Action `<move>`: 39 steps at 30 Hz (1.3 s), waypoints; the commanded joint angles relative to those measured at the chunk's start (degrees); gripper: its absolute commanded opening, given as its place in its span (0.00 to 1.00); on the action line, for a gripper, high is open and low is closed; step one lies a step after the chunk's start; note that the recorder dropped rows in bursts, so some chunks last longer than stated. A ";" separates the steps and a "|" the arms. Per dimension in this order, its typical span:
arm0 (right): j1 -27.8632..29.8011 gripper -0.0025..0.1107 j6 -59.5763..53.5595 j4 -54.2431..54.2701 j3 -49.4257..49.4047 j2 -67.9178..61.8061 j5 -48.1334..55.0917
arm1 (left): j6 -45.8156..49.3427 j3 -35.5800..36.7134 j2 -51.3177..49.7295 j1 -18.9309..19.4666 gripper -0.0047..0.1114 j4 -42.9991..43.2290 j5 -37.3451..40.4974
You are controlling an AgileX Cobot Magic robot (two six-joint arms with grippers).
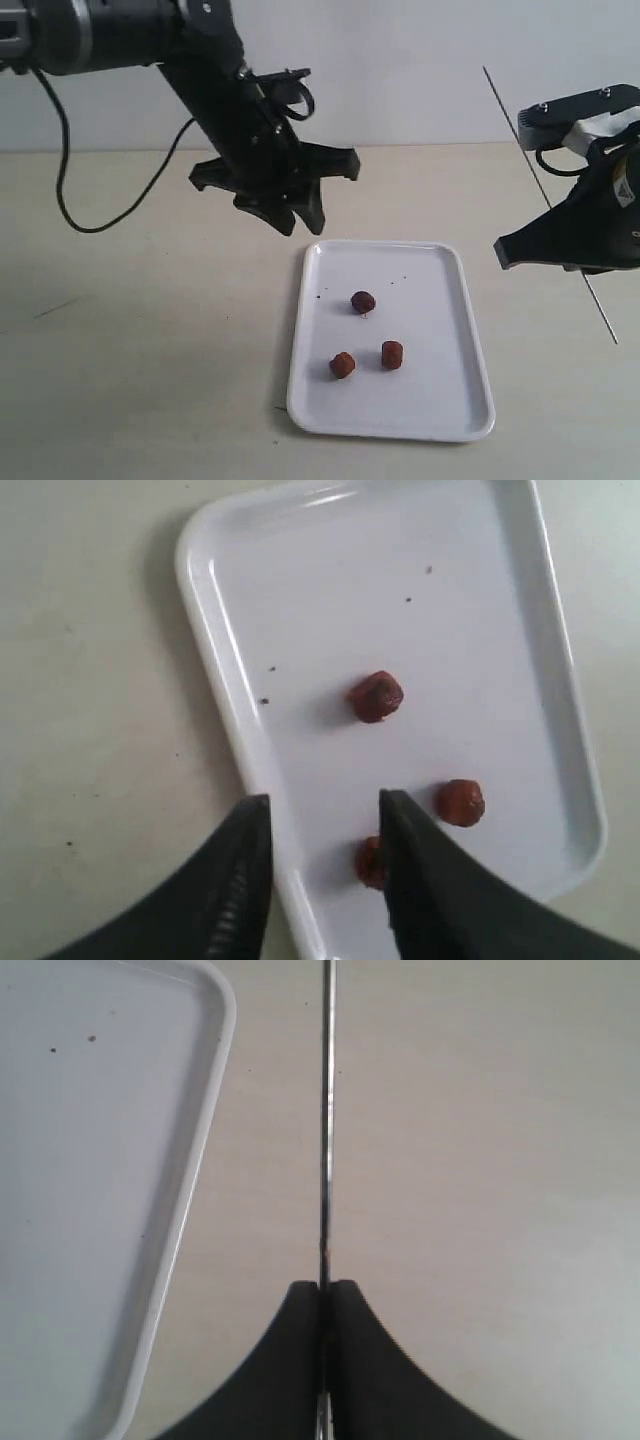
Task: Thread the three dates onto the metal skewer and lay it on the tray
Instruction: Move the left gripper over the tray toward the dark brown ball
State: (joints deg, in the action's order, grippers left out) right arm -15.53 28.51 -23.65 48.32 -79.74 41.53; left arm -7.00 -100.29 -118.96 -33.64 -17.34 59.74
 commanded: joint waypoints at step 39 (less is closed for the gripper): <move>0.38 0.02 -2.59 0.13 -4.53 0.26 -10.66 | -21.47 -14.36 -18.55 -7.26 0.47 3.27 0.07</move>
State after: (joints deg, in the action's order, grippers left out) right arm -15.53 26.30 -23.45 44.30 -79.74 31.78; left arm -28.75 -114.03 -137.80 -40.78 -14.34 60.48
